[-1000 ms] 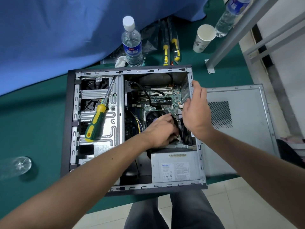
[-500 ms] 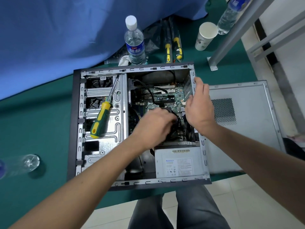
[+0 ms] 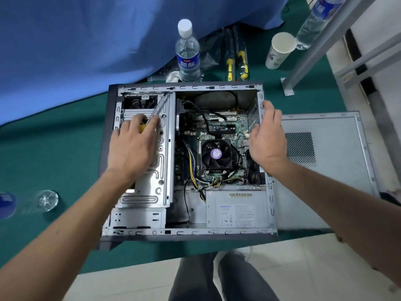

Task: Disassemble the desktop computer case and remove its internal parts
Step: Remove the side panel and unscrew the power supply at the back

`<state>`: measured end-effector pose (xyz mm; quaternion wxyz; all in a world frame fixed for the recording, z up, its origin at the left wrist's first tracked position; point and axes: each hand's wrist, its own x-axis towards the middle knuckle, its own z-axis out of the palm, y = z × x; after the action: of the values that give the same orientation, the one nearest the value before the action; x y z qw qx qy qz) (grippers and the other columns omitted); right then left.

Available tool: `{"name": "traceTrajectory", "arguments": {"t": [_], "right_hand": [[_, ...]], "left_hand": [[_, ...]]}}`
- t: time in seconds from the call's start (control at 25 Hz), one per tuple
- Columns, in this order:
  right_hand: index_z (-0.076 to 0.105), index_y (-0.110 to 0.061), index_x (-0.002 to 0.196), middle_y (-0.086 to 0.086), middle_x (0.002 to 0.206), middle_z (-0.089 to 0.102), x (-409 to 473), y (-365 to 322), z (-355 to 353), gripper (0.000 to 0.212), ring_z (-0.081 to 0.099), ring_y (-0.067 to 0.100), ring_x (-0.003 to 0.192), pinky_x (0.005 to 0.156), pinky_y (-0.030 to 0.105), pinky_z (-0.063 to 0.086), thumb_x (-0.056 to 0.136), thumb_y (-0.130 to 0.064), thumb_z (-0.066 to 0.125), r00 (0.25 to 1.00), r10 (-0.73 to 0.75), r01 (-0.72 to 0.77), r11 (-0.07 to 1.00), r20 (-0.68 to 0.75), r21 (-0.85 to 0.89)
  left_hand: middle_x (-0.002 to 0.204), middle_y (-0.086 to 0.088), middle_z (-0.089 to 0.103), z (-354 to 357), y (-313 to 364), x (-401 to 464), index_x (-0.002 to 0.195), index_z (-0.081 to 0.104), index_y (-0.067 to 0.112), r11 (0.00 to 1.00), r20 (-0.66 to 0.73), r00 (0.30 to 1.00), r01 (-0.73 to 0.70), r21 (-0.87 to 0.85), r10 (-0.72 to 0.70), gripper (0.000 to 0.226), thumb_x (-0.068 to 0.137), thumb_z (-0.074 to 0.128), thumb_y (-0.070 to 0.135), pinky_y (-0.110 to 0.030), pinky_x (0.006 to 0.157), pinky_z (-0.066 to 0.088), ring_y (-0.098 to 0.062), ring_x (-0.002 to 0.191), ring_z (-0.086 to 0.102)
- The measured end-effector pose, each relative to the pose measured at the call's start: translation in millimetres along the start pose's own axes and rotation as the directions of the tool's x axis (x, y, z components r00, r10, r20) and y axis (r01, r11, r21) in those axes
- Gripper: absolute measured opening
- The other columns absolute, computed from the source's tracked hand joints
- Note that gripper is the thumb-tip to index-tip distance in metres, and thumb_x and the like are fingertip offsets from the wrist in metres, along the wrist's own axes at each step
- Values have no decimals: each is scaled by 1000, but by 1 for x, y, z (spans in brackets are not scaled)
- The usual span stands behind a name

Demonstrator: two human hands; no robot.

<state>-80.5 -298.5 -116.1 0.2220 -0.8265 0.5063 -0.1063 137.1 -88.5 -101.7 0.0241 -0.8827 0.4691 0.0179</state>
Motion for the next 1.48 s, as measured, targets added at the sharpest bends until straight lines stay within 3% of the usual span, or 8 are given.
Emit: {"name": "traceTrajectory", "arguments": {"t": [0.2, 0.48, 0.76, 0.88, 0.96, 1.08, 1.16, 1.48], "right_hand": [[28, -19, 147, 8, 130, 41, 0, 1, 0, 56, 57, 25, 80, 65, 38, 50, 96, -10, 48, 1000, 11, -11, 1000, -6, 8], [27, -19, 147, 9, 134, 40, 0, 0, -3, 56, 59, 29, 87, 73, 45, 53, 96, -10, 48, 1000, 2, -2, 1000, -1, 18], [33, -14, 146, 13, 135, 39, -7, -1, -4, 58, 40, 28, 121, 101, 39, 38, 91, -11, 51, 992, -92, 83, 991, -81, -109], [49, -6, 135, 14, 129, 50, -18, -10, -5, 48, 43, 30, 120, 102, 42, 38, 87, -3, 49, 887, -451, 422, 879, -99, -224], [57, -5, 125, 11, 119, 56, -25, -23, 6, 36, 48, 27, 112, 96, 43, 44, 91, -7, 48, 742, -653, 669, 735, 150, -113], [48, -7, 133, 7, 125, 54, -23, -45, 41, 39, 45, 24, 118, 100, 39, 42, 101, -30, 43, 488, -721, 846, 530, 493, -61], [44, -7, 134, 9, 129, 52, -12, -57, 66, 46, 42, 27, 123, 104, 38, 38, 102, -39, 39, 425, -702, 892, 432, 571, -133], [66, -10, 96, 13, 92, 64, 26, -81, 103, 21, 55, 35, 104, 75, 35, 35, 80, -5, 54, 598, -620, 756, 647, 508, -102]], "left_hand": [[148, -21, 35, -2, 2, 1, 137, 48, 14, 994, -120, 993, 28, 106, -15, 40, 100, 42, 29, -52, 101, 24, -36, 135, 30], [154, -17, 33, 10, 48, 17, 147, 37, -1, 886, -100, 994, -12, -463, -39, 45, 106, 34, 18, -35, 120, 20, -29, 143, 29], [154, -10, 37, 19, 43, 18, 148, 40, 6, 883, -155, 984, 6, -469, -89, 45, 103, 36, 12, -30, 120, 19, -23, 142, 31], [154, -9, 36, 22, 42, 18, 148, 39, 8, 892, -150, 985, 13, -452, -90, 46, 103, 36, 12, -31, 120, 20, -22, 143, 31], [153, -9, 37, 22, 42, 19, 147, 40, 7, 901, -162, 983, 10, -435, -89, 45, 102, 35, 12, -26, 119, 18, -22, 142, 31], [152, -12, 38, 21, 44, 19, 145, 41, 3, 912, -180, 981, -7, -410, -73, 45, 102, 35, 10, -21, 116, 18, -24, 141, 32], [150, -15, 39, 19, 45, 20, 144, 42, 0, 918, -187, 980, -16, -395, -64, 44, 101, 36, 8, -26, 116, 23, -27, 140, 34], [149, -17, 39, 20, 43, 22, 142, 43, -1, 929, -189, 981, -25, -370, -49, 43, 100, 34, 8, -31, 115, 27, -30, 138, 36]]}}
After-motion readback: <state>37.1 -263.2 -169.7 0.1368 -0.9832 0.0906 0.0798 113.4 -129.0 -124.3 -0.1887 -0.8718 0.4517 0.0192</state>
